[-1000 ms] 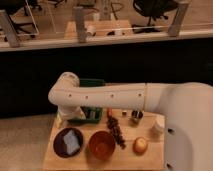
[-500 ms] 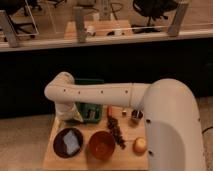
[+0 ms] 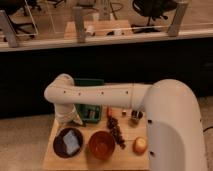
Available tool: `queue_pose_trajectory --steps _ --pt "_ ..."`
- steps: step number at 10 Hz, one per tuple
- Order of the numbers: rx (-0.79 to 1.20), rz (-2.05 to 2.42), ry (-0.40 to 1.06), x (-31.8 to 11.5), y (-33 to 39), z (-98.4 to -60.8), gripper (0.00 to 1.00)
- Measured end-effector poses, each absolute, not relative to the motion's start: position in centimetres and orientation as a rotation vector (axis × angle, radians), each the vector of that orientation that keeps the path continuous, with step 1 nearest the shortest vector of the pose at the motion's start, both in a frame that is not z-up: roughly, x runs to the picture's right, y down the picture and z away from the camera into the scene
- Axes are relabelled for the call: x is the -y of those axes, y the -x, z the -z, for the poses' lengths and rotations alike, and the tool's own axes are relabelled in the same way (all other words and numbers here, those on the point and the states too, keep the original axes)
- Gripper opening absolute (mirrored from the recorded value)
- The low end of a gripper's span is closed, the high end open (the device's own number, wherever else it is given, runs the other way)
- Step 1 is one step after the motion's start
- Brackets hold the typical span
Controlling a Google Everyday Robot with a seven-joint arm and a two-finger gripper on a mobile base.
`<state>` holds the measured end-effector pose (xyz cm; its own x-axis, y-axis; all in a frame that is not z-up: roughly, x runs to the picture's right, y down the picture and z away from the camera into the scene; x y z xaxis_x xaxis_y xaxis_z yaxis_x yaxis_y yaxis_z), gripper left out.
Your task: Wipe red bowl with sponge
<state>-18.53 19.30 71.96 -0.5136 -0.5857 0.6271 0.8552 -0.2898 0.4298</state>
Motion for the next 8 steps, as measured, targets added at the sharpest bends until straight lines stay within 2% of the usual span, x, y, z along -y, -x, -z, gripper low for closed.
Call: queue_pose_trajectory --steps 8 --pt "0.95 1.891 0.477 -21.1 18.3 -73.5 0.8"
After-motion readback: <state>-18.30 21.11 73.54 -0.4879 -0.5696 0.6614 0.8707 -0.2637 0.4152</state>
